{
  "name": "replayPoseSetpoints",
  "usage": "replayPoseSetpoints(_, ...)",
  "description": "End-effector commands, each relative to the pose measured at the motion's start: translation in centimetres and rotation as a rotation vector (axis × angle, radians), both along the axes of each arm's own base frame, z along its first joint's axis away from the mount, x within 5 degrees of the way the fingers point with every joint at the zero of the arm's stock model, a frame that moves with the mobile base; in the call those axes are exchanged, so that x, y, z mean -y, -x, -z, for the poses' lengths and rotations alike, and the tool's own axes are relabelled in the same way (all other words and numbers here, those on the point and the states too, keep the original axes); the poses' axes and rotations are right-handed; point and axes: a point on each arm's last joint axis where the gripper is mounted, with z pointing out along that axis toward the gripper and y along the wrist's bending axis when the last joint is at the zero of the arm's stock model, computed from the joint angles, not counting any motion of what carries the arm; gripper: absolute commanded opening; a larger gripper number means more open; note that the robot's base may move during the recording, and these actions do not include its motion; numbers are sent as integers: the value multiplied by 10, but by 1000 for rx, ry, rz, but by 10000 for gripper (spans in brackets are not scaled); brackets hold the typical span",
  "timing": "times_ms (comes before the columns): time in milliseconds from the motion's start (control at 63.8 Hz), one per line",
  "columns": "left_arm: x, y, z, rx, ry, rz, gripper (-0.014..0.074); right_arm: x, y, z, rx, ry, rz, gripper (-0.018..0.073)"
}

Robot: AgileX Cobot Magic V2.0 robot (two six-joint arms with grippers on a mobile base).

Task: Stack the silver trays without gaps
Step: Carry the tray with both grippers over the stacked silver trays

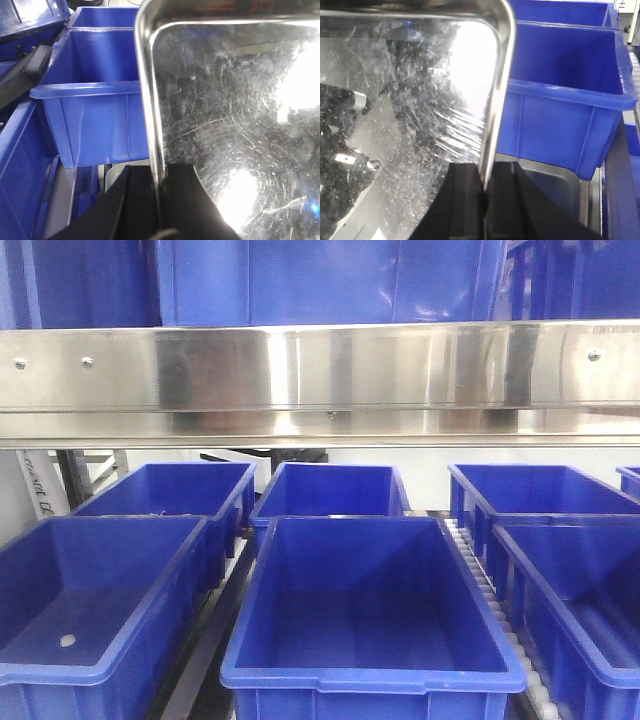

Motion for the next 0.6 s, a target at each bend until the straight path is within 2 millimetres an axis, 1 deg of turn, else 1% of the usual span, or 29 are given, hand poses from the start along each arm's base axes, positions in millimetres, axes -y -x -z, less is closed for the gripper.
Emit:
replayPoseSetpoints(0, -7, 2, -10, 54, -20, -12, -20, 4, 3, -9, 58, 44, 12, -79)
replayPoseSetpoints(580, -7, 2, -10, 54, -20, -12, -20, 4, 3, -9, 58, 44, 12, -79)
